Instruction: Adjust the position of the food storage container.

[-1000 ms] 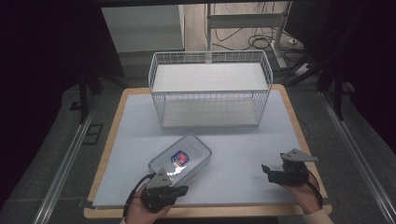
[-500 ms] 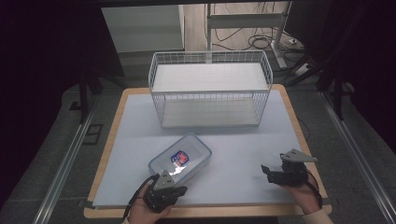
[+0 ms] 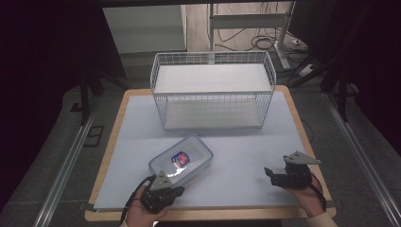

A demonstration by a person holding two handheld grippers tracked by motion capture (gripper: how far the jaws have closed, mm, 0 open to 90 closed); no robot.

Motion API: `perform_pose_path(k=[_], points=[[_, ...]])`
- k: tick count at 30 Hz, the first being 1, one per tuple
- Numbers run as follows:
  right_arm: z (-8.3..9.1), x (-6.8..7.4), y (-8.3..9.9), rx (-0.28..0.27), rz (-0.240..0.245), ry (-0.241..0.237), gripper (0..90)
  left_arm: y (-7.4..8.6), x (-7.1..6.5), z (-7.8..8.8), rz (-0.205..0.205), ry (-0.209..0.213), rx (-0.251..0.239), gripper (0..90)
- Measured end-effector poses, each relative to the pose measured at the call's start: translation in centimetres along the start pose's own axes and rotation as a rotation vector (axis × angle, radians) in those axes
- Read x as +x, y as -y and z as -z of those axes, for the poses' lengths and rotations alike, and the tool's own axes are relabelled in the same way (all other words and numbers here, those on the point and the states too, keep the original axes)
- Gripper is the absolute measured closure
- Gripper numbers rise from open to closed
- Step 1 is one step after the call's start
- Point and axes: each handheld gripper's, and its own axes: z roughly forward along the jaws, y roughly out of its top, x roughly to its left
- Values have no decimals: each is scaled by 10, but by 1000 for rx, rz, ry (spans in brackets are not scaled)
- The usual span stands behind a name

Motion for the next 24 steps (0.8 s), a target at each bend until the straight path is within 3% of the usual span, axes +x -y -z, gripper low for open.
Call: perform_pose_path(k=[15, 24], points=[[0, 1, 0, 4, 8, -4, 137, 9, 28, 13, 75, -64, -22, 900], [0, 0, 0, 4, 2, -3, 137, 14, 54, 24, 130, -87, -38, 900]])
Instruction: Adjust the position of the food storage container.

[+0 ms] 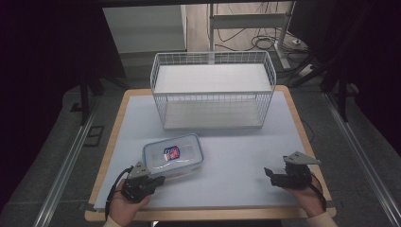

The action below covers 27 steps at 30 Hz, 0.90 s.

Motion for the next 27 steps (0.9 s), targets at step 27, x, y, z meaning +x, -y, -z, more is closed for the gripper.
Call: perform_pose_path(k=[27], points=[[-1, -1, 0, 6, 4, 3, 137, -9, 19, 25, 71, 20, -113, 892]])
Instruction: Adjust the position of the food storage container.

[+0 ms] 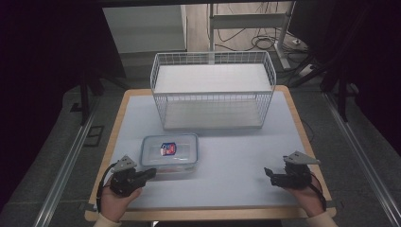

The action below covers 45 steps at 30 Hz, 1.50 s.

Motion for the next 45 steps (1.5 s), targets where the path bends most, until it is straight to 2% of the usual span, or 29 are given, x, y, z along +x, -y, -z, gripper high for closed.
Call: perform_pose_path(k=[1, 2, 3, 4, 5, 6, 8, 9, 10, 11, 13, 17, 19, 22, 26, 28, 29, 31, 34, 40, 45], points=[[0, 0, 0, 1, -2, 1, 137, -4, 1, 7, 1, -17, -34, 892], [0, 0, 0, -1, -4, 0, 137, -4, 1, 7, 1, -17, -34, 891], [1, 0, 0, -3, -5, 0, 137, -7, 7, 14, 13, -31, -66, 888], [1, 0, -1, -4, -4, 1, 137, -7, 7, 14, 13, -31, -66, 889], [1, 0, -1, -5, -3, 1, 137, -10, 17, 21, 27, -62, -87, 889], [1, 0, -1, -6, -6, 0, 137, -10, 17, 21, 27, -62, -87, 891], [1, 1, -1, -5, -6, -1, 137, -11, 32, 25, 46, -112, -98, 892], [0, 2, -1, 0, 1, -6, 137, -12, 52, 25, 78, -158, -109, 897], [-1, 3, -1, 3, 4, -7, 137, -12, 52, 25, 78, -158, -109, 899], [-1, 3, -1, 7, 7, -8, 137, -11, 70, 20, 125, -176, -98, 899], [-2, 4, -1, 7, 15, -7, 136, -8, 83, 12, 148, -191, -76, 899], [-3, 2, 0, 10, 9, -4, 137, -3, 98, -4, 195, -177, -39, 900], [-4, 1, 0, 10, 9, -2, 137, -2, 100, -7, 198, -181, -34, 900], [-3, 1, 0, 9, 6, 2, 137, -3, 104, -16, 196, -158, -14, 900], [-3, 1, 0, 7, 9, 2, 136, -3, 104, -22, 196, -151, 10, 900], [-3, 1, 0, 7, 9, 3, 137, -2, 104, -25, 199, -136, 6, 900], [-3, 1, 0, 8, 9, 4, 137, -3, 104, -28, 204, -103, -3, 900], [-4, 1, 0, 10, 13, 5, 137, -5, 102, -32, 195, -92, 1, 900], [-3, 1, 0, 9, 14, 6, 136, -6, 101, -35, 181, -117, 14, 900], [-4, 1, 0, 10, 13, 8, 136, -8, 100, -39, 186, -114, 5, 900], [-4, 2, -1, 6, 13, 6, 137, -13, 93, -47, 176, -90, 13, 900]])
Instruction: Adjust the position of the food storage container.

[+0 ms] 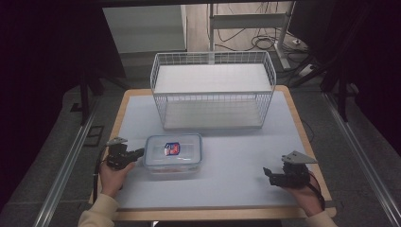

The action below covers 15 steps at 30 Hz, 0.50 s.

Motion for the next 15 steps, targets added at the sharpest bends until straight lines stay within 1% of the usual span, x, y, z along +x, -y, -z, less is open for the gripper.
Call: perform_pose_path(k=[1, 2, 4, 5, 8, 9, 11, 12, 13, 15], points=[[0, 0, 0, 0, 0, 0, 137, 0, 0, 0, 0, 0, 0, 900], [1, 0, 0, -3, -7, -5, 136, -2, -4, -4, -8, 7, 4, 900], [1, -1, 0, -6, -14, -12, 136, -3, -6, -6, -10, 14, 6, 900], [1, -1, -1, -10, -20, -21, 136, -5, -10, -11, -12, 27, 12, 900], [1, -1, -1, -11, -20, -22, 136, -9, -19, -17, -21, 34, 17, 900], [1, -1, -1, -11, -20, -22, 136, -9, -19, -17, -21, 34, 17, 900], [1, -1, -1, -9, -20, -21, 136, -9, -25, -22, -30, 43, 16, 900], [1, -1, -1, -10, -18, -21, 136, -10, -32, -26, -35, 54, 18, 900], [1, -1, -1, -10, -18, -21, 136, -10, -32, -26, -35, 54, 18, 900], [2, -1, -1, -10, -19, -21, 136, -11, -39, -30, -37, 62, 26, 900]])
